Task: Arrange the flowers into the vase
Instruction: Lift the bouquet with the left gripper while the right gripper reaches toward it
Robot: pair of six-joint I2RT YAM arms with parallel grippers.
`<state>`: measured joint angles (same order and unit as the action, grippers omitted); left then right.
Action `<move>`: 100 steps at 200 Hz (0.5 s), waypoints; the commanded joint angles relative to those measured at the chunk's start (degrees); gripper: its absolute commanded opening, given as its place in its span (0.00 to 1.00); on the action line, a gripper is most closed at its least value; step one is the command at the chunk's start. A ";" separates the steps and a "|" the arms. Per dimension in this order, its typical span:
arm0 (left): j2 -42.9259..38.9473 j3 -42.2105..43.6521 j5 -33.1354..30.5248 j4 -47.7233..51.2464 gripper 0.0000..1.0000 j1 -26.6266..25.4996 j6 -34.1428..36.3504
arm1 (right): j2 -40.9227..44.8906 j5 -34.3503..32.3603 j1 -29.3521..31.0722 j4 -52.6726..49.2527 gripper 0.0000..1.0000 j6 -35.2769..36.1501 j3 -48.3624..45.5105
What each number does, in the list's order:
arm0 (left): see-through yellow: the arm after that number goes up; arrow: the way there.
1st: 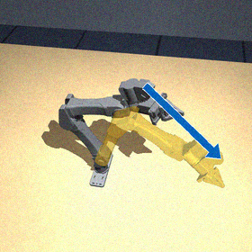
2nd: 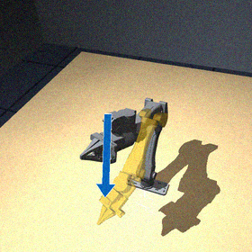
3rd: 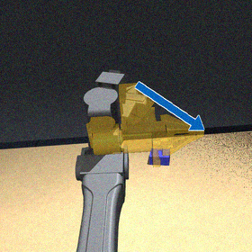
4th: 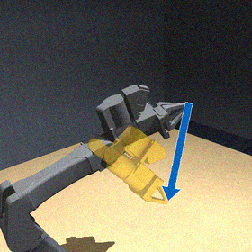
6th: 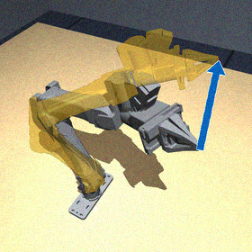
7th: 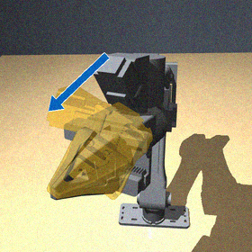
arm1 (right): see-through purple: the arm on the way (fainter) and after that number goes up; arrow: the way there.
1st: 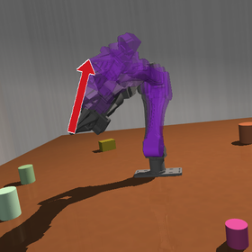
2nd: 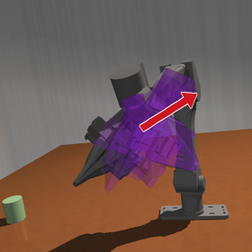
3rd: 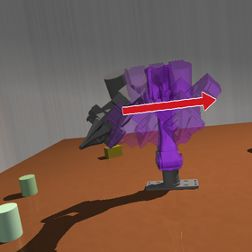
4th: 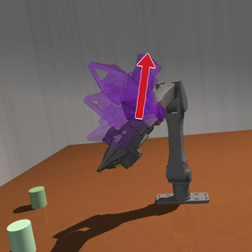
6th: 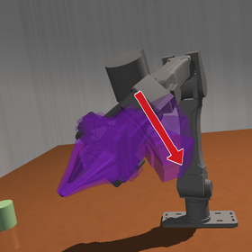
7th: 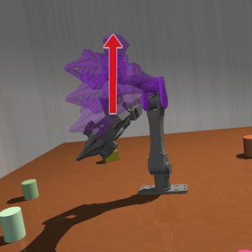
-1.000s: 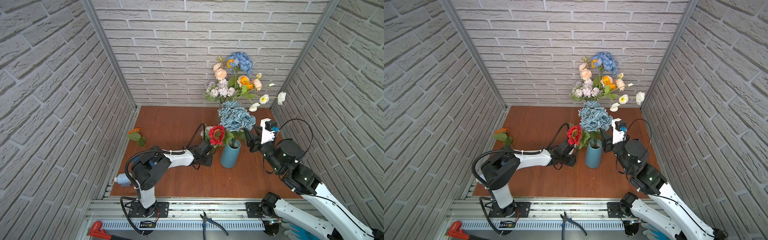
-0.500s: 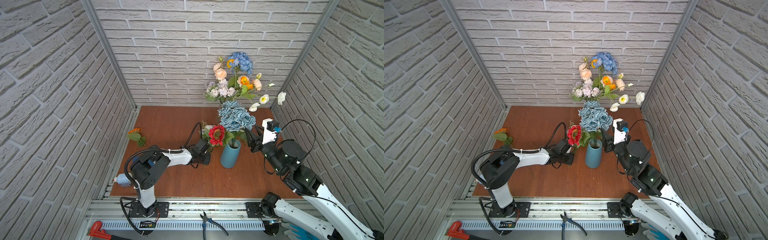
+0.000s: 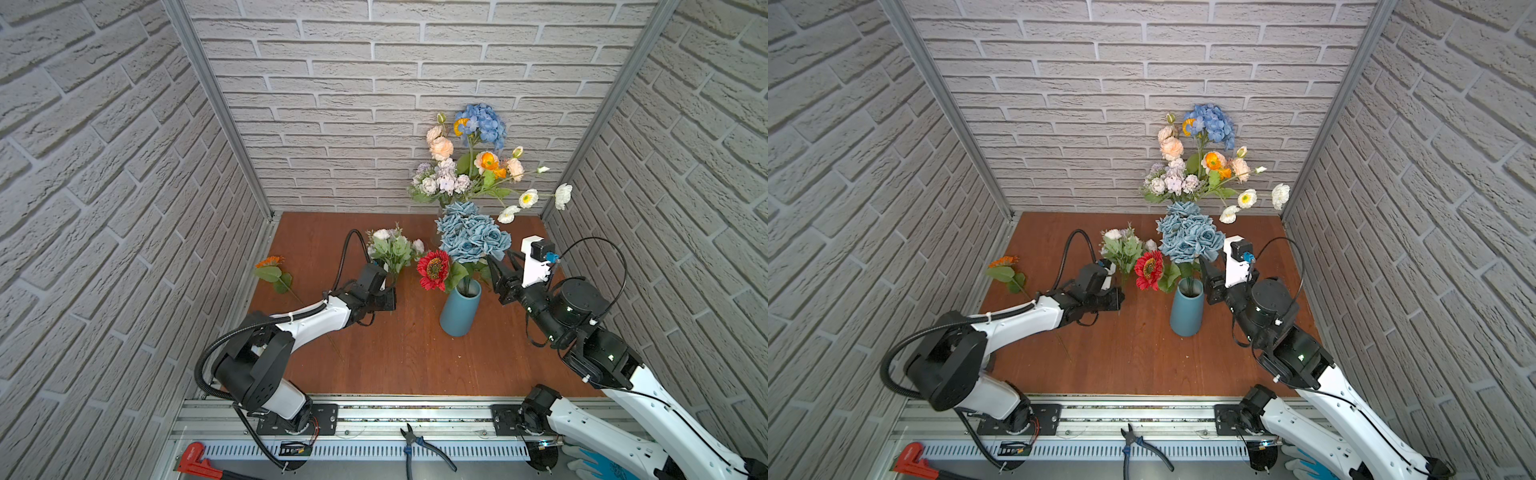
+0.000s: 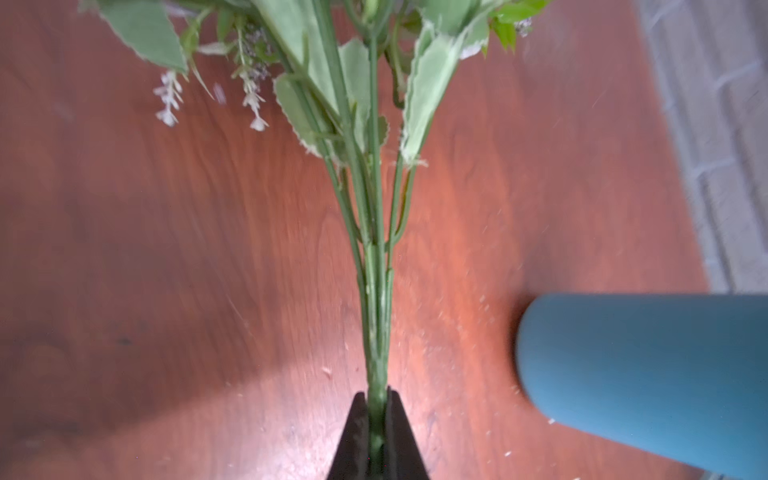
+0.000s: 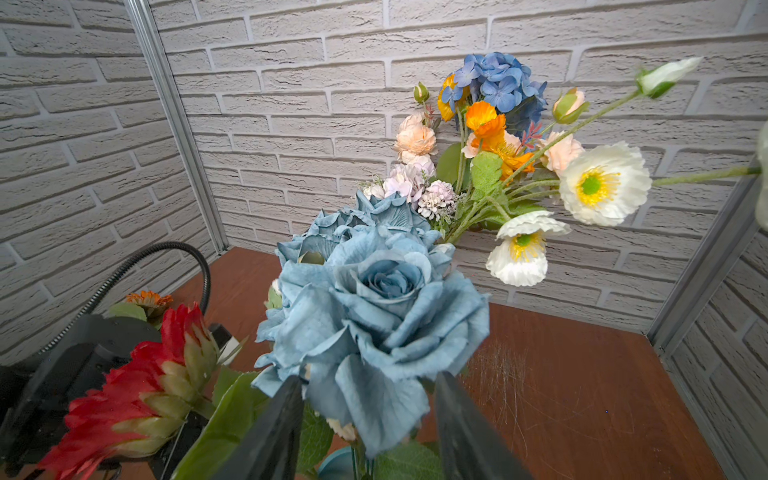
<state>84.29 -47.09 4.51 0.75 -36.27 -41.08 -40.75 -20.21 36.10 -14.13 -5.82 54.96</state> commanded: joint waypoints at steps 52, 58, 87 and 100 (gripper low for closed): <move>-14.63 -1.28 -7.81 -13.31 0.00 2.10 10.89 | -3.04 21.47 -0.42 7.70 0.80 0.27 4.44; -15.40 -2.03 -8.04 -13.96 0.00 2.17 12.55 | -3.76 22.71 -0.41 7.42 0.81 0.24 5.22; -17.81 -5.64 -6.61 -16.96 0.00 2.14 18.32 | -7.86 28.79 -0.42 7.49 0.82 -0.01 9.12; -18.46 -6.86 -3.90 -18.73 0.00 2.04 19.77 | -10.05 31.50 -0.46 8.44 0.82 -0.41 10.57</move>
<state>68.14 -50.35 -1.65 -9.15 -34.41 -27.94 -48.10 3.27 35.97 -9.89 -5.61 62.50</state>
